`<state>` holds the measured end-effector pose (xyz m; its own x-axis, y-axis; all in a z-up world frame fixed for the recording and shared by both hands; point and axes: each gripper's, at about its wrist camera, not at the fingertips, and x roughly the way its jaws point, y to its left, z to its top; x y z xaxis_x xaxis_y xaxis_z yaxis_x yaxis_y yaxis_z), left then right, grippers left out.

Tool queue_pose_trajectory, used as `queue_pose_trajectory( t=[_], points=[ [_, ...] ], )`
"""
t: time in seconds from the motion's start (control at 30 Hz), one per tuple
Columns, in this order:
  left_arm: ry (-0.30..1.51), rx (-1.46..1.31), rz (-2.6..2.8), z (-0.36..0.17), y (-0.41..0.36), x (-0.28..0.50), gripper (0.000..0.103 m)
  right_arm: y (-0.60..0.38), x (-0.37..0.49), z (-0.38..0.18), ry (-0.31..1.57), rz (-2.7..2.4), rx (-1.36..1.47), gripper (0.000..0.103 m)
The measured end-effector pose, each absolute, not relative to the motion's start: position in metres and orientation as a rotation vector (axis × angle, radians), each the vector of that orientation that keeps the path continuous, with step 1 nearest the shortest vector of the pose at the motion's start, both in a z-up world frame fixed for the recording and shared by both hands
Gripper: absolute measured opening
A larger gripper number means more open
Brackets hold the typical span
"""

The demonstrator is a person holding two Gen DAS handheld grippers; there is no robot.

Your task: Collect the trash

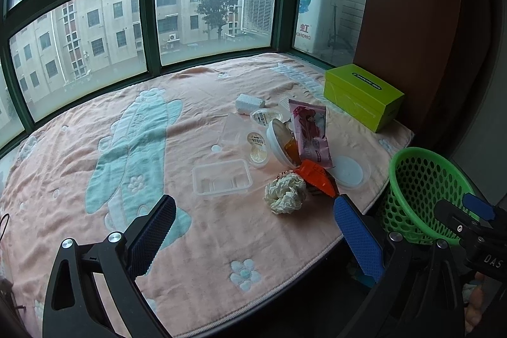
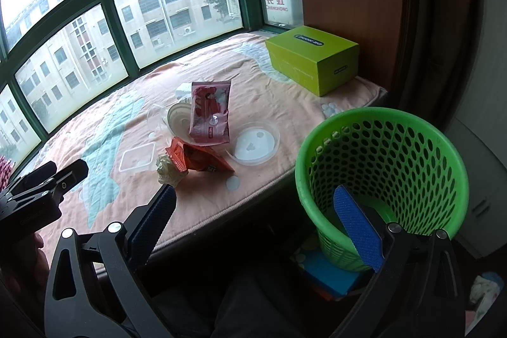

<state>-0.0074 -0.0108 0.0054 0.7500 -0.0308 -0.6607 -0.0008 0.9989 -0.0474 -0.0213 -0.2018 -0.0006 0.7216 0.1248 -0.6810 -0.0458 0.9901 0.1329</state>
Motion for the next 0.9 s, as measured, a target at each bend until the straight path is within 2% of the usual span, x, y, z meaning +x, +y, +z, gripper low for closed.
queue_pose_trajectory(
  t=[0.9],
  points=[
    [0.737,-0.057,-0.016,0.0005,-0.0075,-0.005,0.097,-0.2051,-0.0138,-0.0069,0.784,0.088,0.121,0.098]
  ],
)
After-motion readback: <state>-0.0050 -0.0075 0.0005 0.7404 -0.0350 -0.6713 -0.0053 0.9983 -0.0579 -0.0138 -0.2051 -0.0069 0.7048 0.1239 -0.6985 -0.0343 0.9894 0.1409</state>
